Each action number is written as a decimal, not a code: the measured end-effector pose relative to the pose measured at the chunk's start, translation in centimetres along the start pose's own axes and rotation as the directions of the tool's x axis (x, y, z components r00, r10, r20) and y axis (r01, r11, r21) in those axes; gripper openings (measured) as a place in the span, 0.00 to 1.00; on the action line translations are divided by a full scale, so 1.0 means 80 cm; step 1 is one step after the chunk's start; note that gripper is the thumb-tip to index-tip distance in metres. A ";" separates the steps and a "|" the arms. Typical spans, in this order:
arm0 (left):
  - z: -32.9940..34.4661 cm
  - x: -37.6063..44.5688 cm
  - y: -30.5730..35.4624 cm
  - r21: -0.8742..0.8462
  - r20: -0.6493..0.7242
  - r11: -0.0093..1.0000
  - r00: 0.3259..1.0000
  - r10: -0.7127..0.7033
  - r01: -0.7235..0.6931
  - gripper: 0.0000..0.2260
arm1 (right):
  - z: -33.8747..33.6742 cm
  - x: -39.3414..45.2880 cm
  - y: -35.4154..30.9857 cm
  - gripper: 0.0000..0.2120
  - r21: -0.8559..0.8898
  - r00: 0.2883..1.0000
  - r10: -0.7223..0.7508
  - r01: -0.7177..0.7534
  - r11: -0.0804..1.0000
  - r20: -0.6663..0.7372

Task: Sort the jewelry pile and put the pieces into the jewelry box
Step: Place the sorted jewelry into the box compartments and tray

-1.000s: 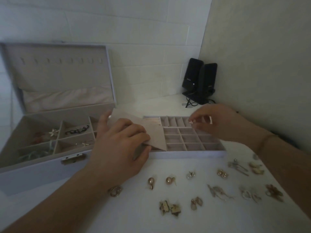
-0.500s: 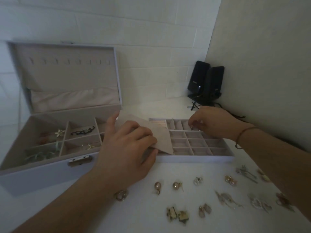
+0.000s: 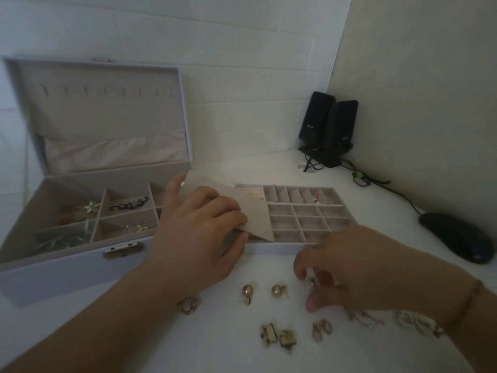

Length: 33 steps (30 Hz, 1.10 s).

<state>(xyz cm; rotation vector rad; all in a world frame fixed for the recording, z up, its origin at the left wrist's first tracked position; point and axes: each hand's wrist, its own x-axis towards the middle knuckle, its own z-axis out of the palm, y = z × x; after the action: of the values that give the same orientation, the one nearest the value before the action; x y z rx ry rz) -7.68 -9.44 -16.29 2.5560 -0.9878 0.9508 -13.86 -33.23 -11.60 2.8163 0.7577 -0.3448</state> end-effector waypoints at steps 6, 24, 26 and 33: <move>0.001 0.001 0.002 0.009 -0.010 1.000 1.000 0.000 0.000 0.09 | 0.017 0.004 0.001 0.10 0.108 0.995 -0.093 0.097 0.989 -0.039; -0.002 0.001 0.001 -0.015 0.029 1.000 0.999 -0.018 0.019 0.09 | -0.007 0.116 0.122 0.03 0.197 0.918 0.264 -0.211 0.957 -0.297; -0.002 0.002 0.002 -0.018 0.035 1.000 0.999 -0.020 0.020 0.09 | -0.004 0.120 0.124 0.04 0.200 0.909 0.271 -0.215 0.956 -0.317; -0.002 0.002 0.001 -0.013 0.048 1.000 0.999 -0.019 0.019 0.09 | -0.008 0.132 0.100 0.05 0.324 0.813 0.239 -0.066 0.944 -0.531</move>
<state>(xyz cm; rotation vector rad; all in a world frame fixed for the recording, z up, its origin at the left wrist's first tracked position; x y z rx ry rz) -7.72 -9.53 -16.05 2.5836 -0.9776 0.8793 -0.77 -34.89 -12.79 3.2734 0.5996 0.4807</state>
